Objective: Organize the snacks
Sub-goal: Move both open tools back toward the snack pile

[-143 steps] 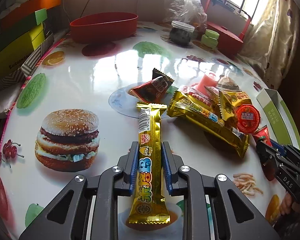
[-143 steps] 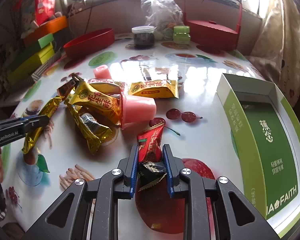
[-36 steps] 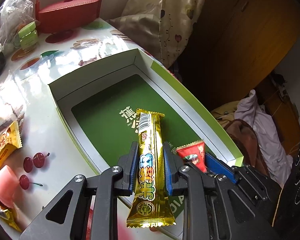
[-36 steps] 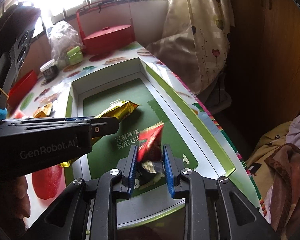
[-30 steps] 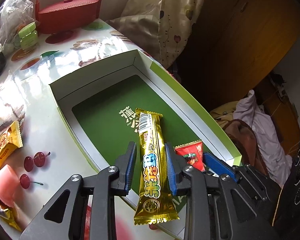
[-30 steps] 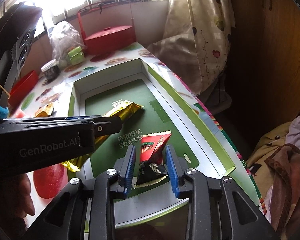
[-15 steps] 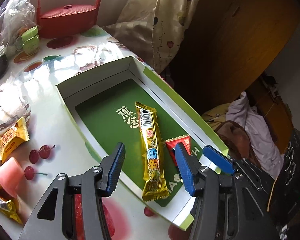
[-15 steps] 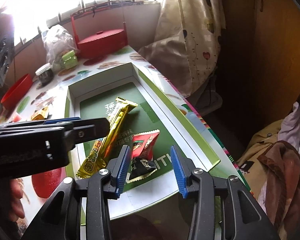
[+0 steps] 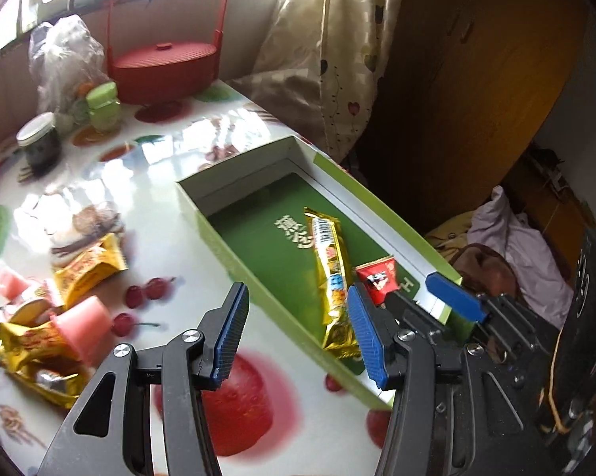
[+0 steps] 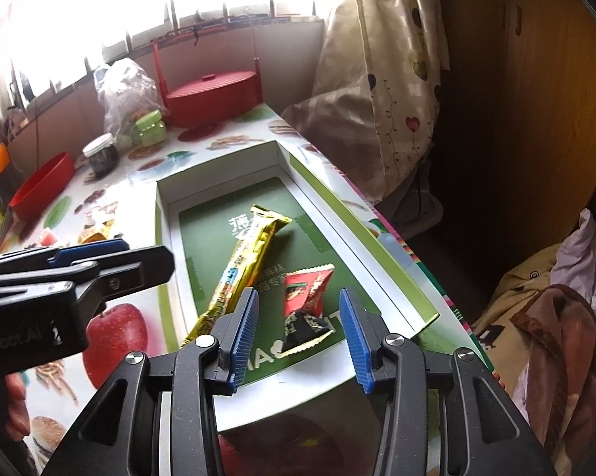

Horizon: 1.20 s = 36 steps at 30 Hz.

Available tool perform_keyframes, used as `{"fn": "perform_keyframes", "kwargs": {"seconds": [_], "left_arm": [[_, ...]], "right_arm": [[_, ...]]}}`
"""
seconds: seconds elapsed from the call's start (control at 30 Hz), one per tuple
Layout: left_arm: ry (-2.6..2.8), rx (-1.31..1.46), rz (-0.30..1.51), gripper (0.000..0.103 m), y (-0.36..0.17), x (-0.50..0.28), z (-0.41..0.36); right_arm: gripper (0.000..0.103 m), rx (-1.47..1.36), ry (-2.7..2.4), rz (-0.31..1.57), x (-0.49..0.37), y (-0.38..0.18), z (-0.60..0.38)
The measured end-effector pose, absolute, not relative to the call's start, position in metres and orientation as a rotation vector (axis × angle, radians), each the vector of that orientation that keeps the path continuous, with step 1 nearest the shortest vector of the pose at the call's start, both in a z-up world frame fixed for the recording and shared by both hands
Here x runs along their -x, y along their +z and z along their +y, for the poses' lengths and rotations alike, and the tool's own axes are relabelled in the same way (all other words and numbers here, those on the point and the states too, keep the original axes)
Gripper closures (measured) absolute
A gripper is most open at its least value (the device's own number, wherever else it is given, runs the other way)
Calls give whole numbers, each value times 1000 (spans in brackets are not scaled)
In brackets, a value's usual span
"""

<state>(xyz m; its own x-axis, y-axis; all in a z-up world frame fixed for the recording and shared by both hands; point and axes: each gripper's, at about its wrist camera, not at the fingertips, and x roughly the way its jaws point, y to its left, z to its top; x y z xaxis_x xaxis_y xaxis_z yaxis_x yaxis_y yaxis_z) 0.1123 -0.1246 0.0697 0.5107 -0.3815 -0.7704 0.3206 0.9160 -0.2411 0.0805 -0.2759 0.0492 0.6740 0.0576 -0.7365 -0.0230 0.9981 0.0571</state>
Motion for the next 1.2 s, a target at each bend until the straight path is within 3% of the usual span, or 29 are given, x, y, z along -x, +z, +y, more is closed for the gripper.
{"fn": "perform_keyframes", "kwargs": {"seconds": [0.5,1.2], "left_arm": [[-320,73,878,50,81,-81,-75],[-133,170,880,50,62,-66,13]], "right_arm": [[54,-45,136,779,-72,63,-245],[52,20,354,789,-86,56,-171]]}}
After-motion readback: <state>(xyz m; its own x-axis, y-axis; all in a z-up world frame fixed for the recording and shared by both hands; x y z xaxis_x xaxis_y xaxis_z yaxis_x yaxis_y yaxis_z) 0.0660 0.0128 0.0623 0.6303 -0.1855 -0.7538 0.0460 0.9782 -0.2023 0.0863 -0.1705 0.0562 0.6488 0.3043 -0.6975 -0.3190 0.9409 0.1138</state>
